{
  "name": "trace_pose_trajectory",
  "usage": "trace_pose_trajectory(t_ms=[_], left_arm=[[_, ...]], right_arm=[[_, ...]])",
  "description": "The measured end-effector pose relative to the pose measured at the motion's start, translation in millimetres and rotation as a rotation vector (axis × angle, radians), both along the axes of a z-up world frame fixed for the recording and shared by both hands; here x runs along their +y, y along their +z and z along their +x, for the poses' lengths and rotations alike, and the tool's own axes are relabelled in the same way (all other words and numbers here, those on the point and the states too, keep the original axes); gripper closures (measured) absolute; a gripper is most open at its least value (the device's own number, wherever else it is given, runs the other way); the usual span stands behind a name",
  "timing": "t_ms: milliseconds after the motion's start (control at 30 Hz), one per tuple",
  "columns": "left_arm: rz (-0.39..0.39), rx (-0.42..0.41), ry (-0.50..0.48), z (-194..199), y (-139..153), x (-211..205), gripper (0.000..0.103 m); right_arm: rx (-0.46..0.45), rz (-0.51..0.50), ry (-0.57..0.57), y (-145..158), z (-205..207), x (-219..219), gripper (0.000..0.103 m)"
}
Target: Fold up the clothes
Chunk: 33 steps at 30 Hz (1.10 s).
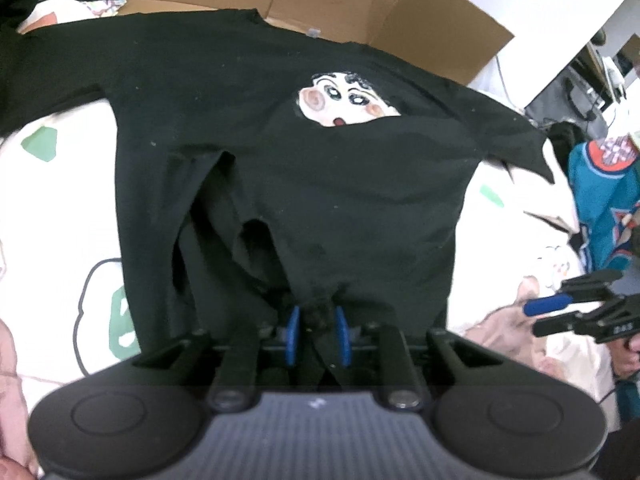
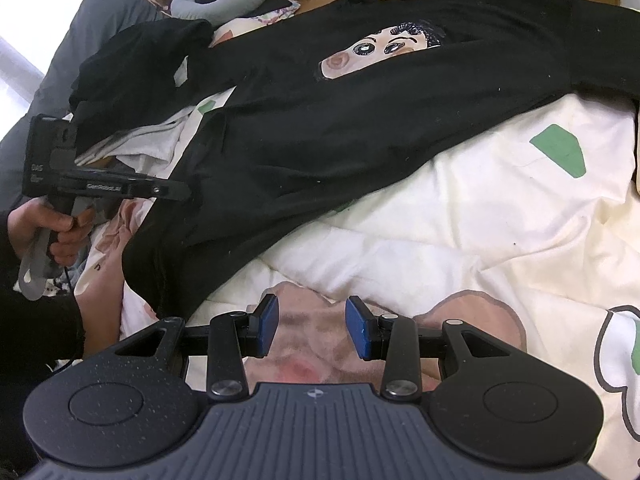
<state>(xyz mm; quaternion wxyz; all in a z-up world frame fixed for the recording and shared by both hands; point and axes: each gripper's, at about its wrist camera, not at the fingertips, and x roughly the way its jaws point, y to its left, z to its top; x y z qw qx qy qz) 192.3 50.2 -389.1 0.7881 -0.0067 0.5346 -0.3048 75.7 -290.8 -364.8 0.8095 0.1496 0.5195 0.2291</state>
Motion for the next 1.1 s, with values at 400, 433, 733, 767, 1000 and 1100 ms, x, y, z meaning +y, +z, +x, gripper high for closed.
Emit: trace_pose_trajectory(t_ms=[400,433,733,767,1000,1100], left_arm=[[-0.013,-0.031,-0.035,-7,9,-6,0.089],[-0.018,-0.031,-0.039,-8,10,-6,0.091],[-0.008,-0.039,-0.052,-4,4,-13,0.091],[-0.005,-0.04,-0.054,-5,4,-13,0.091],[-0.042,0.025,-0.054,-5,9,-14,0.1],[0.005,0.051,-0.089,-12,15,-22,0.101]], right_arm=[[0.001,-0.003,0.007,-1,0,-2,0.059],[0.0,0.0,0.005,-1,0,-3,0.059],[0.021,0.071,-0.009,0,3,1,0.059],[0.025,0.083,-0.011,0,4,1,0.059],[0.05,0.161,-0.024,1,7,3,0.059],[0.056,0.203,-0.038,0,8,2,0.058]])
